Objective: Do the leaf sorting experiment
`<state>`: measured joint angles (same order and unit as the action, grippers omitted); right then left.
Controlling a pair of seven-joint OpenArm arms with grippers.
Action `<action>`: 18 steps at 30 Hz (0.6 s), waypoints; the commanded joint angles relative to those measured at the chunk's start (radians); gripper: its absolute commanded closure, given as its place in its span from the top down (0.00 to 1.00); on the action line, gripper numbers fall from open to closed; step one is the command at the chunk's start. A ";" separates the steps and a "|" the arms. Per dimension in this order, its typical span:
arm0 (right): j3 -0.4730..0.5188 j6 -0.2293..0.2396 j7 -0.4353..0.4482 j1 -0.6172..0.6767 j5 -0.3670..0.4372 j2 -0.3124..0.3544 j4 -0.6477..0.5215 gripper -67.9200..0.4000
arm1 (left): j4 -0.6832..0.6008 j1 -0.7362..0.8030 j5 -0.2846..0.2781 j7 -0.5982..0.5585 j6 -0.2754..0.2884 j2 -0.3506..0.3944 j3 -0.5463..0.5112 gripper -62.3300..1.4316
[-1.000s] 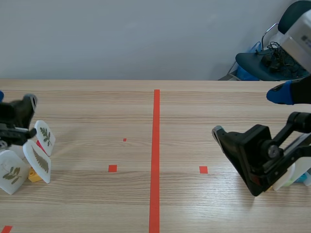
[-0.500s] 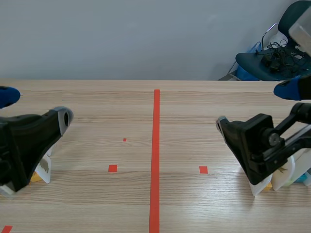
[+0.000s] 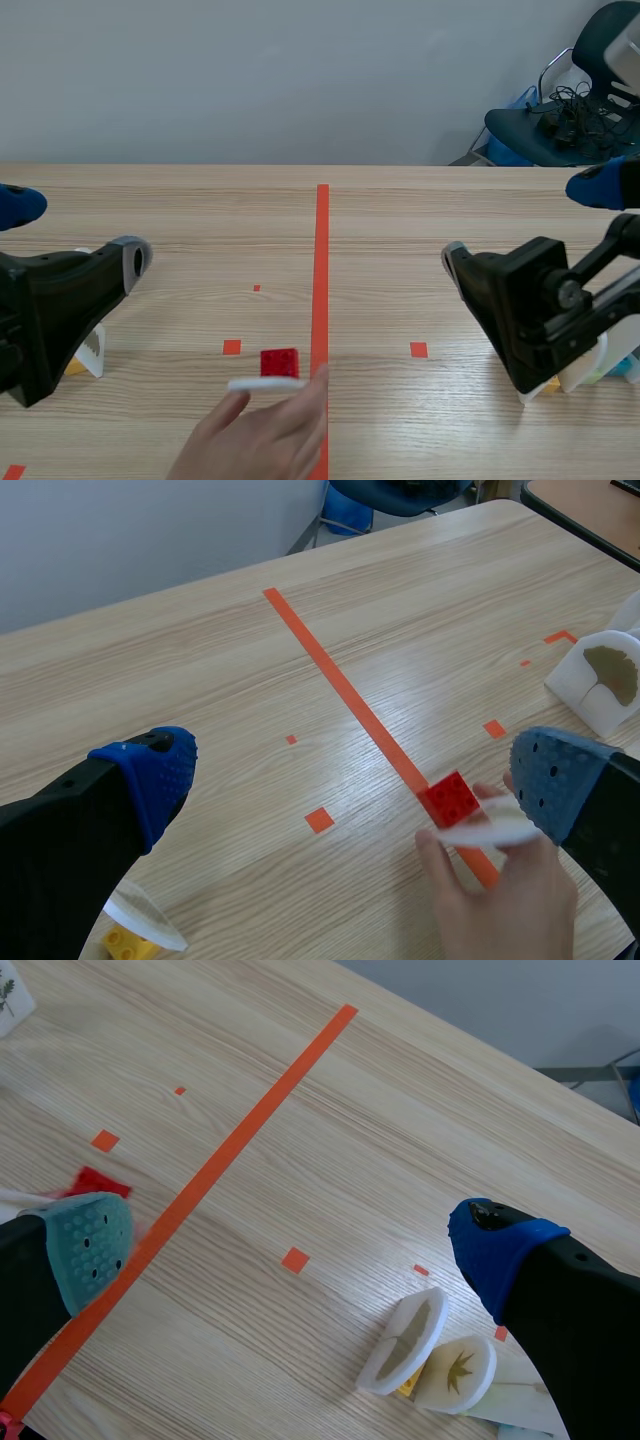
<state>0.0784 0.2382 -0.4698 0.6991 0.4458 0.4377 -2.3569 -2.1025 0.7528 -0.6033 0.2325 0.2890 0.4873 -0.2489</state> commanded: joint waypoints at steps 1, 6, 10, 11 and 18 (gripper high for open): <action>0.008 -0.008 0.012 0.005 0.001 0.000 -0.004 1.00 | -0.003 -0.003 -0.007 -0.015 -0.001 -0.001 0.003 1.00; 0.008 -0.014 0.012 0.005 -0.024 0.000 -0.004 1.00 | -0.003 -0.003 -0.006 -0.015 -0.002 0.019 0.003 1.00; 0.008 -0.014 0.012 0.005 -0.034 0.000 -0.004 1.00 | -0.003 -0.003 -0.006 -0.014 -0.001 0.029 0.003 1.00; 0.008 -0.014 0.012 0.005 -0.036 0.000 -0.004 1.00 | -0.003 -0.003 -0.006 -0.014 -0.001 0.029 0.003 1.00; 0.008 -0.014 0.012 0.005 -0.042 0.000 -0.004 1.00 | -0.003 -0.003 -0.006 0.005 0.000 0.029 0.004 1.00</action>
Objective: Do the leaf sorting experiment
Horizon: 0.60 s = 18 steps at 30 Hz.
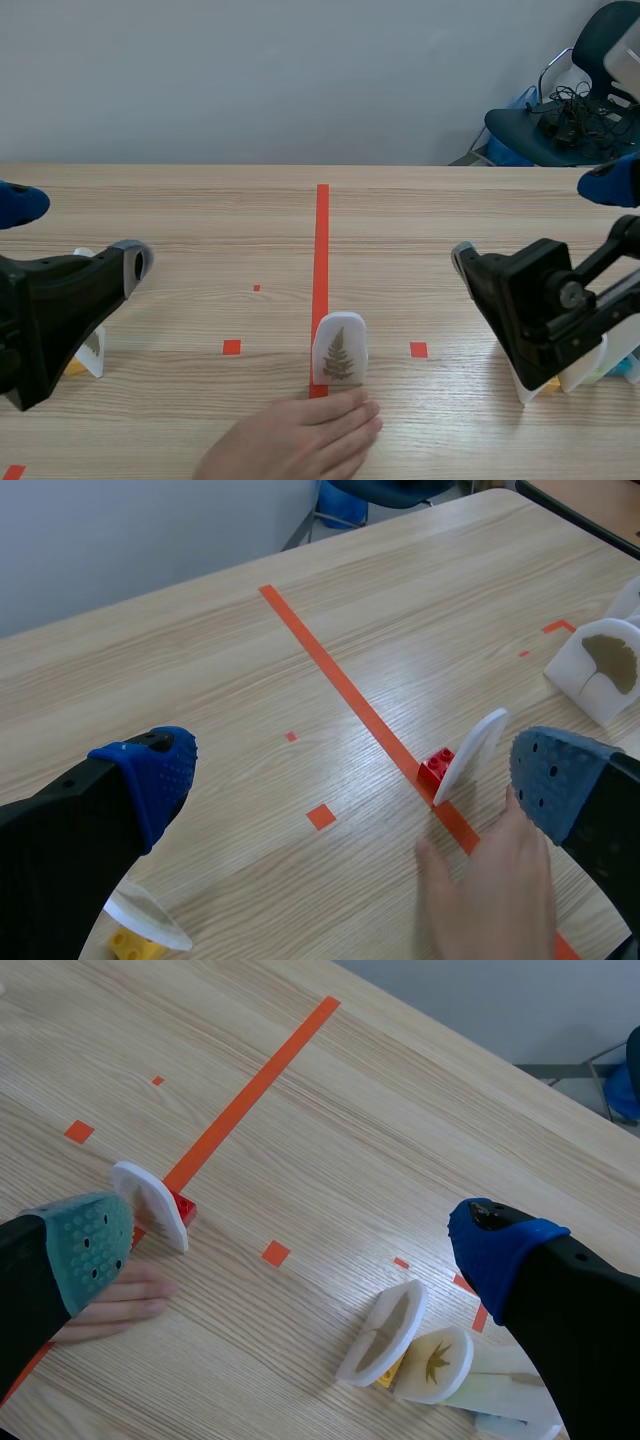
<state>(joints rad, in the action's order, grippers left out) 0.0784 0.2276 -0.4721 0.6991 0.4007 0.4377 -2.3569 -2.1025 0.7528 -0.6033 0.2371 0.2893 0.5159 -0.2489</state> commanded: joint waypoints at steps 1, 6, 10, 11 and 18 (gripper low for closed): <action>0.008 -0.003 0.014 0.005 0.003 0.000 -0.004 1.00 | -0.003 -0.003 -0.006 0.002 0.014 0.000 0.007 1.00; 0.008 -0.003 0.014 0.005 0.003 0.000 -0.004 1.00 | 0.002 -0.020 0.062 0.000 0.077 0.000 0.058 1.00; 0.008 -0.003 0.014 0.005 0.003 0.000 -0.004 1.00 | 0.080 -0.081 0.166 -0.023 0.092 0.000 0.159 1.00; 0.008 -0.003 0.014 0.005 0.003 0.000 -0.004 1.00 | 0.113 -0.104 0.188 -0.038 0.098 -0.001 0.190 1.00; 0.008 -0.003 0.014 0.005 -0.013 0.000 -0.004 1.00 | 0.399 -0.297 0.309 -0.145 0.103 -0.031 0.432 1.00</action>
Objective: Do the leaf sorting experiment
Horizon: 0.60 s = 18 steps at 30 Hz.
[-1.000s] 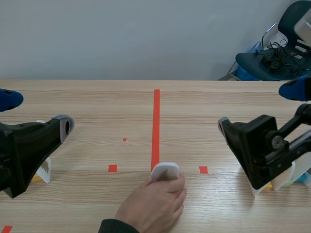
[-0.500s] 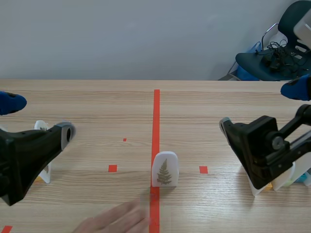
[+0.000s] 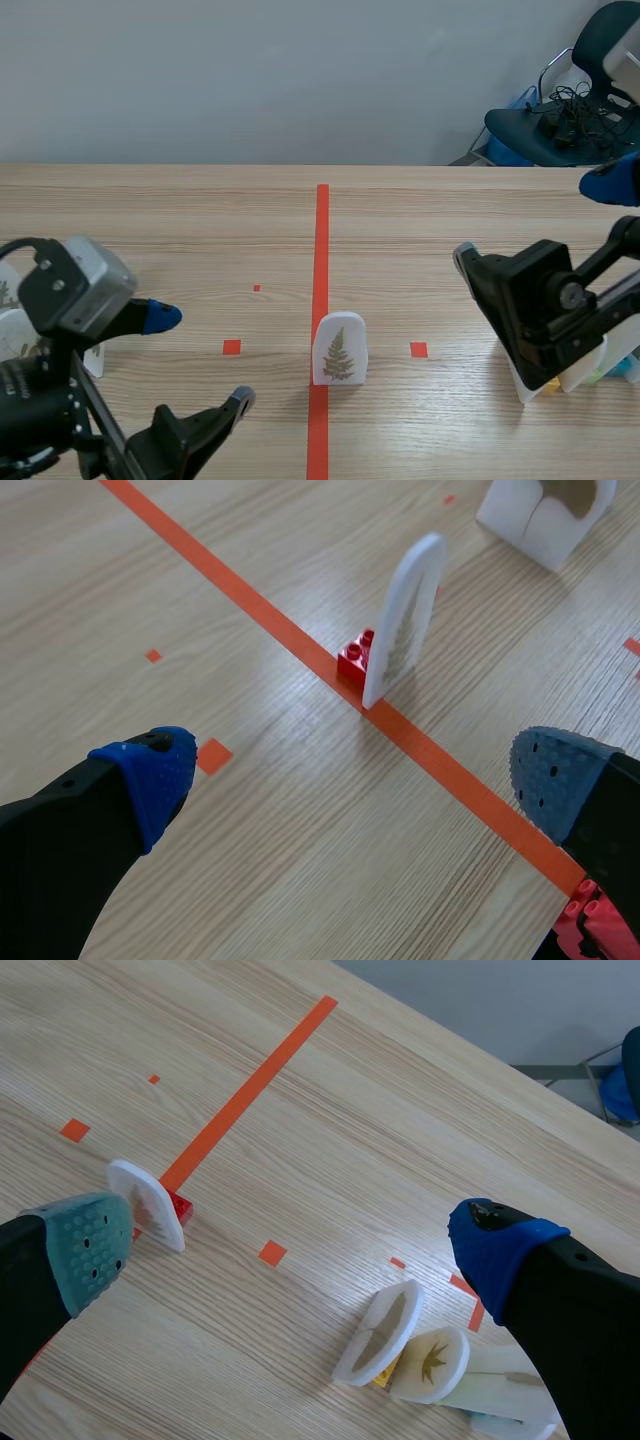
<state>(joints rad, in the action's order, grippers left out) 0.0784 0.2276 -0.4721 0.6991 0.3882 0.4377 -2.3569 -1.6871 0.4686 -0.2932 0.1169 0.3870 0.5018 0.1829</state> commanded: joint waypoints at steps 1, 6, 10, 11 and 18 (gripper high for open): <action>0.008 -0.003 0.014 0.005 -0.003 0.000 -0.004 1.00 | 0.020 -0.039 0.016 -0.040 0.006 -0.028 0.031 1.00; 0.008 -0.003 0.014 0.005 -0.003 0.000 -0.004 1.00 | 0.217 -0.188 0.113 -0.123 -0.003 -0.112 0.174 1.00; 0.008 -0.003 0.014 0.005 -0.004 0.000 -0.004 1.00 | 0.385 -0.311 0.172 -0.163 -0.003 -0.192 0.257 1.00; 0.008 -0.003 0.014 0.005 -0.006 0.000 -0.004 1.00 | 0.422 -0.338 0.189 -0.177 -0.003 -0.209 0.276 1.00; 0.008 -0.003 0.013 0.005 -0.019 0.000 -0.004 1.00 | 0.592 -0.458 0.216 -0.226 -0.007 -0.297 0.358 1.00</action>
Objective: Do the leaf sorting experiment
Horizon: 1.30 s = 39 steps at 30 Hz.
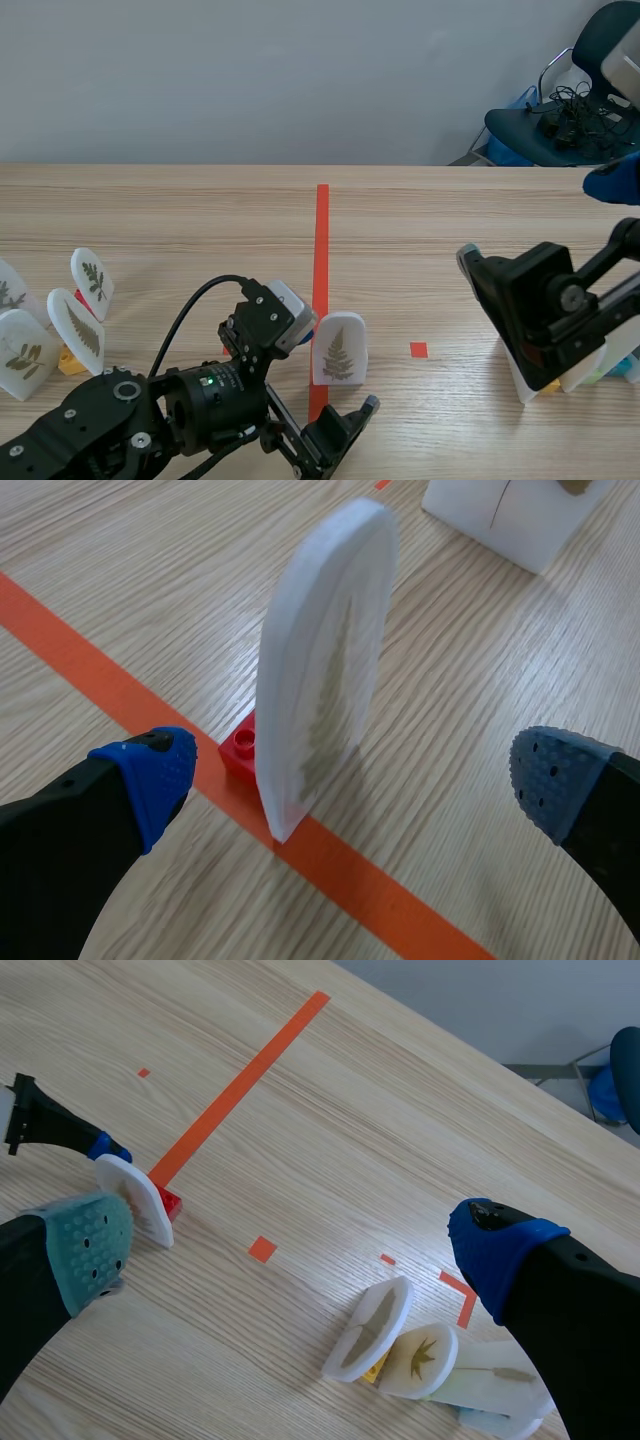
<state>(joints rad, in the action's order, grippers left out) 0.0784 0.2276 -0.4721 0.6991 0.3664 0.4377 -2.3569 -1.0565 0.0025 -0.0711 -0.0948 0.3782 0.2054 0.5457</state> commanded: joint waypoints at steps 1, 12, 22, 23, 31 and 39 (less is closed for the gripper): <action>0.008 -0.003 0.008 0.005 0.003 0.000 -0.004 1.00 | -0.032 0.005 -0.006 -0.013 0.002 -0.006 0.001 1.00; 0.008 -0.003 -0.002 0.005 0.003 0.000 -0.004 1.00 | -0.031 0.005 -0.006 -0.022 -0.099 -0.008 0.025 0.25; 0.008 -0.003 -0.005 0.005 0.003 0.000 -0.004 1.00 | -0.156 0.052 -0.053 0.102 -0.099 0.020 0.005 0.13; 0.008 -0.003 -0.005 0.005 0.003 0.000 -0.004 1.00 | -0.203 0.074 -0.068 0.117 -0.100 0.032 -0.011 0.13; 0.008 -0.003 -0.004 0.005 0.003 0.000 -0.004 1.00 | -0.504 0.352 -0.157 0.144 -0.110 0.089 -0.261 0.13; 0.008 -0.002 -0.004 0.005 0.004 0.000 -0.004 1.00 | -0.509 0.465 -0.286 0.128 -0.234 0.039 -0.498 0.13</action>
<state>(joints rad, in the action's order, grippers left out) 0.0784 0.2276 -0.4835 0.6987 0.3668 0.4377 -2.3569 -1.5726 0.5003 -0.3492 0.0521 0.1333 0.2516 0.0246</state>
